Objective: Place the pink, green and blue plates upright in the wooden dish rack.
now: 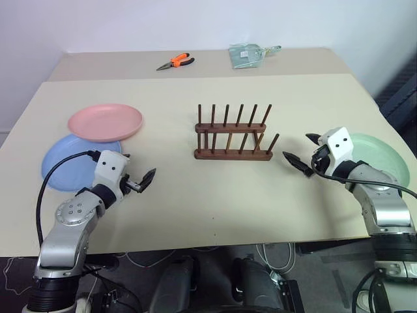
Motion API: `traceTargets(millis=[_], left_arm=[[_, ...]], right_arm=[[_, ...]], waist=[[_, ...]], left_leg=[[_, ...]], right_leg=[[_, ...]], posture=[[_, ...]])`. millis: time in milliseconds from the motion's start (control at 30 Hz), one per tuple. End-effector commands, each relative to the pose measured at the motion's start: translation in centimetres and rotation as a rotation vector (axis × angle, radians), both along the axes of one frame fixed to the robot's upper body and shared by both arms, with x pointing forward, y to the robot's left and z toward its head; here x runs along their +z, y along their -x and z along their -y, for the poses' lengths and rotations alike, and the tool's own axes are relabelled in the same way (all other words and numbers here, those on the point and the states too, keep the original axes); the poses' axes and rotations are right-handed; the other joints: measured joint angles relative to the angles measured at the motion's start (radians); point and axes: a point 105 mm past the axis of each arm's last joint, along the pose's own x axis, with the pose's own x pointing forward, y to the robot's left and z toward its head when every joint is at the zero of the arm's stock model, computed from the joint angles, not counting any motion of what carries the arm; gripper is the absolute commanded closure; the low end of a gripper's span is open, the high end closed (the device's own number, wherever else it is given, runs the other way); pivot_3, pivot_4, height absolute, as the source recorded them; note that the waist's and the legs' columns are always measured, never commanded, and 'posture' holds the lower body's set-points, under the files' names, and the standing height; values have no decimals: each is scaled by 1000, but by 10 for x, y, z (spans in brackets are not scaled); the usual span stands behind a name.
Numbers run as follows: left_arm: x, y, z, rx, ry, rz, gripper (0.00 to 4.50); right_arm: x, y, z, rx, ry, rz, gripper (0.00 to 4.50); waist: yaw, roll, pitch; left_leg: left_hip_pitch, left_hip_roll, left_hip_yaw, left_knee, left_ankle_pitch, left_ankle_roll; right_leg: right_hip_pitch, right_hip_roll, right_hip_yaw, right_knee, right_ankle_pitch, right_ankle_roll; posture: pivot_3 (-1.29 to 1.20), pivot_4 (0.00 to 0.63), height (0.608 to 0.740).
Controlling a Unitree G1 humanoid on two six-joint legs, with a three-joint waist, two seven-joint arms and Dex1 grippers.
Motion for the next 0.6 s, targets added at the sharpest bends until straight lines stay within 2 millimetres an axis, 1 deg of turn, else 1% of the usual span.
traceTargets(millis=[33,167,300,367,467,567,600], left_arm=[[6,1,9,-21,-3,38,40],[2,1,15,-29,19,33,40],[-1,-2,21,-77,54,16,40],[-1,-8,24,-103,65,9,40],[-1,-20,36,-188,43,-6,40],[-2,-33,52,-287,32,-24,40],[-3,-40,58,-336,27,-33,40]], right_arm=[[13,-6,-6,7,5,61,0],[13,-7,-5,-4,4,68,0],[7,-8,-2,-22,7,50,0],[8,-5,-6,2,-24,35,0],[10,2,-13,26,-44,33,0],[10,7,-16,9,-40,44,0],[9,10,-19,5,-32,51,0]], waist=[[-1,0,0],[2,0,0],[2,0,0],[1,0,0],[4,0,0],[3,0,0],[4,0,0]], left_leg=[[0,0,0,0,0,0],[0,0,0,0,1,1],[0,0,0,0,1,1],[0,0,0,0,1,1],[0,0,0,0,1,2],[0,0,0,1,1,2],[0,-1,0,1,1,2]], right_leg=[[0,0,0,0,0,0],[0,0,0,0,0,1],[0,0,0,0,0,0],[0,0,0,0,0,0],[0,0,0,1,0,1],[0,0,0,0,1,1],[1,0,-1,1,1,1]], posture=[[0,150,740],[0,150,740],[0,150,740],[0,150,740],[0,150,740],[0,150,740],[0,150,740]])
